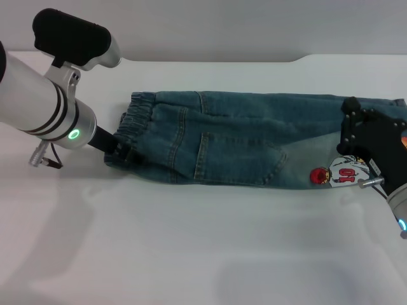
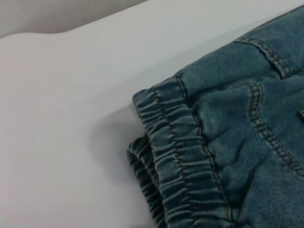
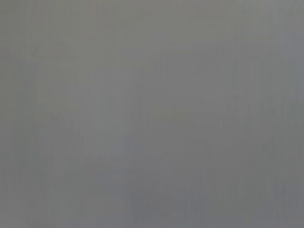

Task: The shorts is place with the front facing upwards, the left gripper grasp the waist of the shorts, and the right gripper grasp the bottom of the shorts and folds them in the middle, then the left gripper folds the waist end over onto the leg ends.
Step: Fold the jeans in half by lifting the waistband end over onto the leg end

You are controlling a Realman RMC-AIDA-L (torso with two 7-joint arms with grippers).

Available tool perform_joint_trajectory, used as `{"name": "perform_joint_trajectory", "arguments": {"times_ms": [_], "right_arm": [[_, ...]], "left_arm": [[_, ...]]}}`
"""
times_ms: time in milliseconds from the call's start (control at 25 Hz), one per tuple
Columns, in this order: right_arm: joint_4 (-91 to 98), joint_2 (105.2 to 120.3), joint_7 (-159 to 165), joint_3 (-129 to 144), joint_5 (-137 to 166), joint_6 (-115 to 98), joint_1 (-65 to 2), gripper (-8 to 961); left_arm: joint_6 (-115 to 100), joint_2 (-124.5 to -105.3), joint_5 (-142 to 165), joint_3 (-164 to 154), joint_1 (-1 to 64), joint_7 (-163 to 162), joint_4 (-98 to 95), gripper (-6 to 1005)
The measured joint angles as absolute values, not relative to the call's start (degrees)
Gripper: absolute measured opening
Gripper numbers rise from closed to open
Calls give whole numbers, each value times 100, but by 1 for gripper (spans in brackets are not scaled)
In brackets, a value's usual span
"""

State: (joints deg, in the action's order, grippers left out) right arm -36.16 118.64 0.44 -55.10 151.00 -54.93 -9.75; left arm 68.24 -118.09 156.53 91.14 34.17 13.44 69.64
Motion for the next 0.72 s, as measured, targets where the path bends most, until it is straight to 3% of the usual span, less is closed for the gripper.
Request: {"name": "perform_joint_trajectory", "arguments": {"times_ms": [720], "right_arm": [[-3714,11849,44,-5511,15100,-5493,-917,-1]], "left_arm": [[6769,-11822,15612,9117,3624,1345,6560,729]]}}
